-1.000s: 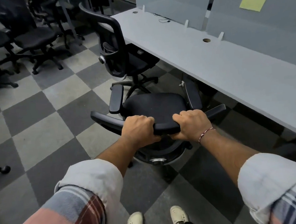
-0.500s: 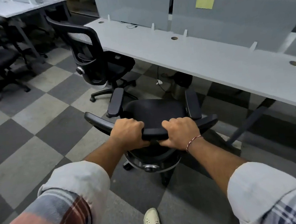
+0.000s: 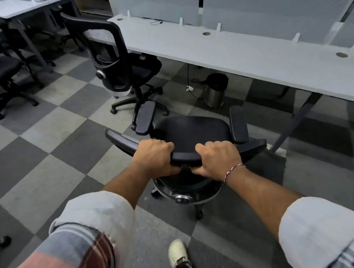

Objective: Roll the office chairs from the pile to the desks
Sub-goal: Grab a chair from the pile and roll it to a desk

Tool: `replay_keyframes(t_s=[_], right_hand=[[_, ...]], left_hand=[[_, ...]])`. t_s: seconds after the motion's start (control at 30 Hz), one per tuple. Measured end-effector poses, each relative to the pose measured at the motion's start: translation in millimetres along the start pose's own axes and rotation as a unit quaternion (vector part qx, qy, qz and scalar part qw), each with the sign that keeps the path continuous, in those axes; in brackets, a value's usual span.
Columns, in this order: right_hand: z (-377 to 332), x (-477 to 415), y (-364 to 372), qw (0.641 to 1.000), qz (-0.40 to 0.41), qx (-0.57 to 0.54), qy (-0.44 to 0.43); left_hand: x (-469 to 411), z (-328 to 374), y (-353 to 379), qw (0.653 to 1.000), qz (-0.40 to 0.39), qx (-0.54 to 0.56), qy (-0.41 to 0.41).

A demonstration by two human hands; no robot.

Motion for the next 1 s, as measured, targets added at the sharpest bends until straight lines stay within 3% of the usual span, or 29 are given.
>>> replay_keyframes(t_s=[0.23,0.47,1.0], right_hand=[[-30.1,25.7,-8.3,1.0,-0.016,-0.005,0.026],[-58.6,34.3,-11.5,0.997,-0.031,0.003,0.07],[-67.7,-1.3,-4.6,0.991,-0.035,0.014,0.125]], left_hand=[[35.8,-2.6,10.4,0.999,0.03,0.001,0.032],[48.3,-14.3,13.0,0.989,-0.039,-0.02,0.142],[19.3,-55.5,16.2,0.989,-0.029,-0.027,0.142]])
Point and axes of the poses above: each hand's wrist, its own x-axis away from the middle knuckle, its own y-axis out of the palm, z = x × y, the point moved 7 cm from there along -x, towards the middle knuckle, and after that the axes turned 7 degrees about -z, right-handed, at the moved point
